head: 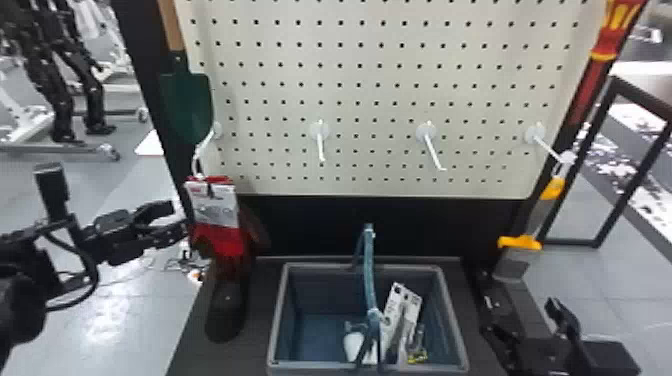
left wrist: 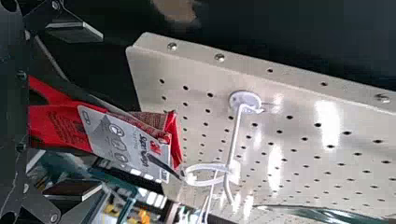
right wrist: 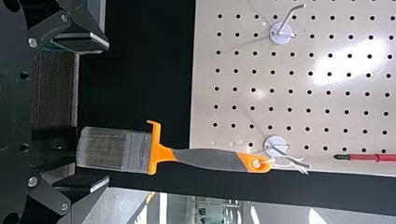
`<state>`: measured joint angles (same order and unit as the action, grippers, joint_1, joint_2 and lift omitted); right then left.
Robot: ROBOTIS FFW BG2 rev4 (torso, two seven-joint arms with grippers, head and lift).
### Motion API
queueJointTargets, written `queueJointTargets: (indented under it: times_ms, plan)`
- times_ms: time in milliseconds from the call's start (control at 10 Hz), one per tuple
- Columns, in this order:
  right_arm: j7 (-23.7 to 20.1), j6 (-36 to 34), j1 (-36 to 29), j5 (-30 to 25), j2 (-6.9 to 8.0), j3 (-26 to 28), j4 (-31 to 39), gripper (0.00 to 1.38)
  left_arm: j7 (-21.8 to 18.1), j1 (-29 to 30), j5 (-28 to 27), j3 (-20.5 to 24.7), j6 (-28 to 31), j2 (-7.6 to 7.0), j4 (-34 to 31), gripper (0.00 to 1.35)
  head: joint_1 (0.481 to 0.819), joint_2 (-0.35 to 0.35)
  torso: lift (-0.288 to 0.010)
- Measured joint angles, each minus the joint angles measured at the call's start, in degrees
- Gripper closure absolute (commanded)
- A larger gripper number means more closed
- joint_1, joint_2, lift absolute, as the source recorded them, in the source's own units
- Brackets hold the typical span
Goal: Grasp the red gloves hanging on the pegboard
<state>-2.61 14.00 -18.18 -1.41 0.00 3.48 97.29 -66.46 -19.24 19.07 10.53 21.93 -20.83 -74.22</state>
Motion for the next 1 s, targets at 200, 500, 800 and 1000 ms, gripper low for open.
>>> queueJointTargets:
  times_ms: [200, 500, 800, 1000]
  plan:
    - [-0.2, 0.4, 0.1, 0.0, 0.0, -0.1, -0.4, 0.28, -3.6, -3.4, -0.1, -3.4, 2.4, -2.18, 3.3, 0.18, 0.549, 0.0, -0.1]
    - [-1.7, 0.7, 0.7, 0.1, 0.0, -0.2, -1.1, 0.28, -7.5, -10.2, 3.7, -13.3, 4.3, -5.32, 9.4, 0.18, 0.549, 0.0, -0.1]
    - [-2.4, 0.7, 0.9, 0.7, 0.0, -0.2, -1.6, 0.28, -7.0, -14.1, 3.0, -19.6, 4.8, -6.73, 11.6, 1.21, 0.549, 0.0, -0.1]
    - [-2.6, 0.8, 0.9, 1.0, 0.0, -0.2, -1.7, 0.28, -5.3, -13.5, 3.8, -19.0, 2.9, -6.18, 11.6, 1.22, 0.549, 0.0, -0.1]
